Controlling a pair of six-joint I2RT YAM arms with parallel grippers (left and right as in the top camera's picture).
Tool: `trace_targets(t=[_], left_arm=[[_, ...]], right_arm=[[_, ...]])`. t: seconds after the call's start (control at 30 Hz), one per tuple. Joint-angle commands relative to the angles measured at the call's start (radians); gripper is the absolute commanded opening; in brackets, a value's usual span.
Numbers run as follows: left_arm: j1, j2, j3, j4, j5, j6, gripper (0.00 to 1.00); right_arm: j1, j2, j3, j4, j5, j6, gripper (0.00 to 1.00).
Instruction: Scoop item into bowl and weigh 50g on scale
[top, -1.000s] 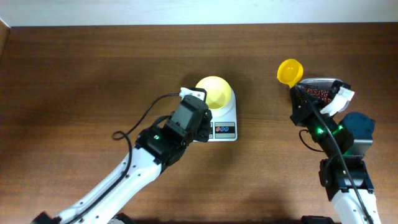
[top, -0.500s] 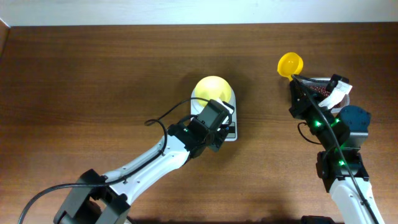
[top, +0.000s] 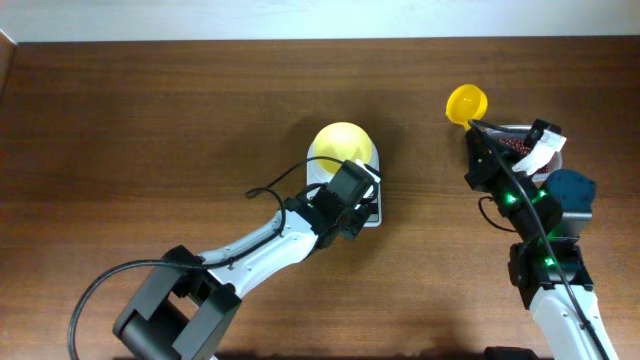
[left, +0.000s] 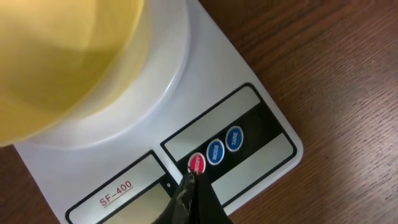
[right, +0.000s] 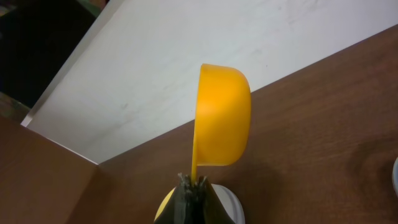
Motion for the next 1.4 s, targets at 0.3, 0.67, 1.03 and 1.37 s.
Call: trace_targets(t=[0.3,0.67,1.03,1.37], left_arm=[[-0.002,0.058,0.01,0.048,-0.011,0.016,0.0],[-0.002,0.09,0.01,0.062,-0.011,0.016,0.0],[-0.002,0.141,0.01,0.073,-0.008,0.016,0.0],[-0.002,-0.258,0.01,-0.022,-0.011,0.039,0.0]], right_arm=[[-0.008,0.003,0.006,0.007,0.009,-0.011,0.04],[-0.008,0.003,0.006,0.007,0.009,-0.011,0.04],[-0.008,0.003,0.006,0.007,0.008,-0.011,0.04],[-0.008,0.003,0.006,0.048,0.064,-0.011,0.04]])
